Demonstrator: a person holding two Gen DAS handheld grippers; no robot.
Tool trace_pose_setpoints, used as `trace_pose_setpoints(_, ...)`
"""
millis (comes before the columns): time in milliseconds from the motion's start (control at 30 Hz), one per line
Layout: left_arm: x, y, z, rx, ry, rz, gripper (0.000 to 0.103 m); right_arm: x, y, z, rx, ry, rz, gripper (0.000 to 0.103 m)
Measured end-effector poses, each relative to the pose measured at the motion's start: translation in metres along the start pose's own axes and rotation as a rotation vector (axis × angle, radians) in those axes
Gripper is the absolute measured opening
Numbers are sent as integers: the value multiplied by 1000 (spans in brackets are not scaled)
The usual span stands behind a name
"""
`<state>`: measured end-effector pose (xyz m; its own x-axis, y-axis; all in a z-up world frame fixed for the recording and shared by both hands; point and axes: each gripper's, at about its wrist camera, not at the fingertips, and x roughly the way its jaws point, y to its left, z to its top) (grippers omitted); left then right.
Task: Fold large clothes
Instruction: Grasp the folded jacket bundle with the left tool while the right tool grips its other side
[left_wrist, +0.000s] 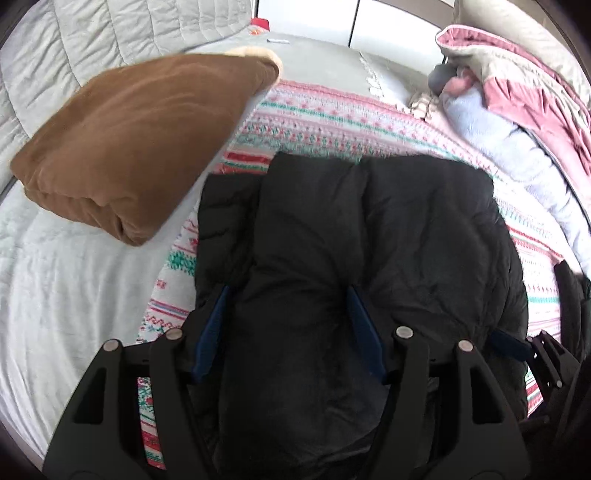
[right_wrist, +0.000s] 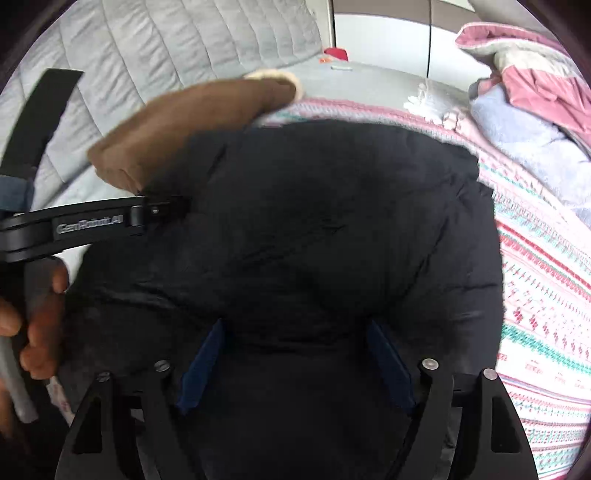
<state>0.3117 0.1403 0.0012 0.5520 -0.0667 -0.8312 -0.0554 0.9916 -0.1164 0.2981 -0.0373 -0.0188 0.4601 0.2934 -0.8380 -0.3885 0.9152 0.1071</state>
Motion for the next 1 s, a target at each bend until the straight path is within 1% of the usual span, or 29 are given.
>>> trace_pose_setpoints(67, 0, -1, 1, 19, -2, 6, 67, 5, 2, 0, -5, 9, -13, 81)
trace_pose_setpoints(133, -8, 1, 1, 16, -19, 12, 67, 1, 3, 1, -9, -1, -8, 81)
trace_pose_setpoints(200, -22, 8, -3, -5, -34, 2, 67, -13, 0, -1, 4, -14, 20, 81)
trace_pose_setpoints(267, -32, 13, -10, -20, -32, -21, 67, -33, -9, -4, 24, -41, 57, 81)
trace_pose_setpoints(400, -51, 23, -25, -52, -15, -63, 67, -67, -27, -11, 60, -98, 44, 81)
trace_pose_setpoints(467, -60, 25, -34, -55, -17, -82, 67, -77, -42, -16, 100, -112, 45, 81)
trace_pose_setpoints(533, -67, 25, -43, -40, -24, -84, 70, -82, -56, -20, 149, -118, 58, 81)
trace_pose_setpoints(567, -68, 24, -46, -31, -25, -80, 74, -84, -64, -22, 178, -118, 65, 81)
trace_pose_setpoints(600, -68, 24, -49, -24, -21, -77, 75, -86, -73, -25, 213, -119, 73, 81)
trace_pose_setpoints(667, -65, 30, -54, -22, 1, -79, 75, -86, -92, -27, 272, -118, 87, 81)
trace_pose_setpoints(733, -59, 38, -58, -47, 33, -82, 75, -83, -109, -33, 350, -107, 103, 81)
trace_pose_setpoints(833, -54, 54, -62, -109, 70, -124, 75, -75, -126, -37, 450, -80, 154, 81)
trace_pose_setpoints(933, -53, 66, -66, -155, 81, -159, 77, -69, -136, -44, 502, -56, 206, 81)
trace_pose_setpoints(1000, -50, 70, -69, -169, 96, -180, 80, -68, -135, -47, 518, -41, 225, 81)
